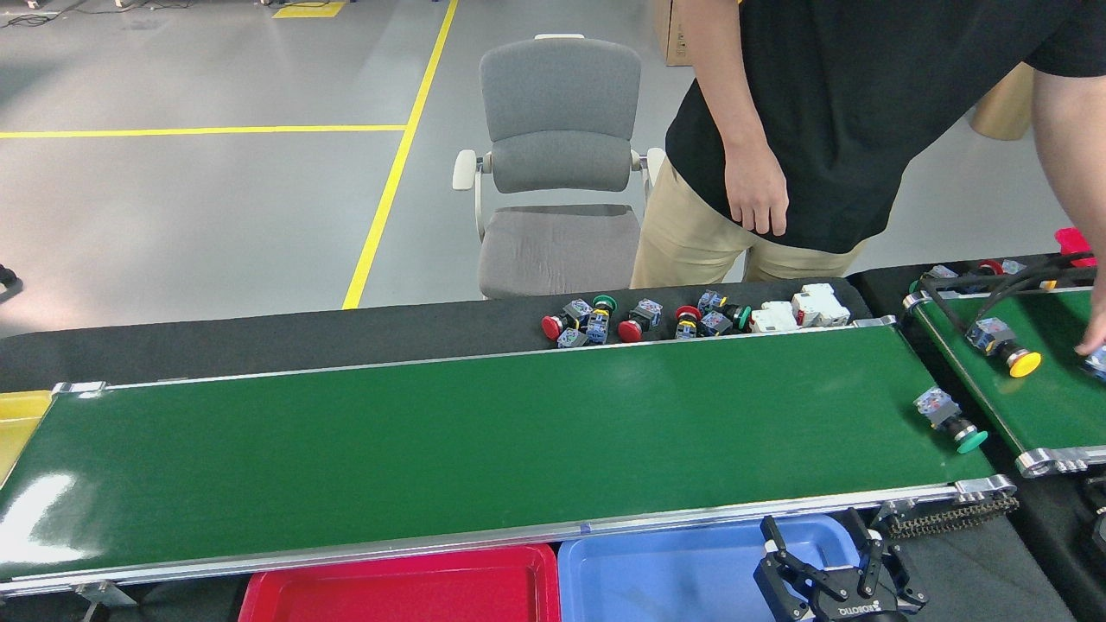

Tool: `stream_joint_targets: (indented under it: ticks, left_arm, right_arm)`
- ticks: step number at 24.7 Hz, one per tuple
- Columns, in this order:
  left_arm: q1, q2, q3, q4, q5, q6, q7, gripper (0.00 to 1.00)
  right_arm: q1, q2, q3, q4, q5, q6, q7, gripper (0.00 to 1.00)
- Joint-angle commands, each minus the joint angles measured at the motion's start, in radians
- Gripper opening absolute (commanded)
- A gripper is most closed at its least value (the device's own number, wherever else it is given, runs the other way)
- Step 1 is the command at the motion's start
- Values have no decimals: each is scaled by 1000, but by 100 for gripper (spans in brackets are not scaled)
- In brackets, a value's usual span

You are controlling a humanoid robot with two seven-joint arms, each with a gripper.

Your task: Pick switch part from conveyor to tray

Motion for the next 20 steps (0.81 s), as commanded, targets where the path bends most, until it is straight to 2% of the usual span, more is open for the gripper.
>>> stream_joint_targets:
  ticks: [1, 4, 8, 11, 15, 20]
  left_arm:
    - [-4, 12, 3, -8, 0, -1, 7, 100]
    - [-4, 14, 3, -5, 0, -1, 7, 100]
    - [-6, 12, 4, -5, 6, -1, 7, 100]
    - [-6, 12, 4, -6, 8, -1, 7, 100]
    - [-4, 12, 0, -5, 8, -2, 7, 100]
    - [-7, 14, 0, -5, 8, -2, 7, 100]
  right_arm:
    - [-10, -13, -12, 0, -4, -1, 2, 100]
    - [-16, -33, -27, 5, -10, 1, 17, 99]
    - [-44, -31, -127, 16, -10, 2, 63, 98]
    - [-87, -45, -156, 57, -7, 16, 98, 96]
    - [-187, -125, -158, 154, -10, 77, 157, 96]
    - [-260, -125, -144, 233, -8, 80, 158, 96]
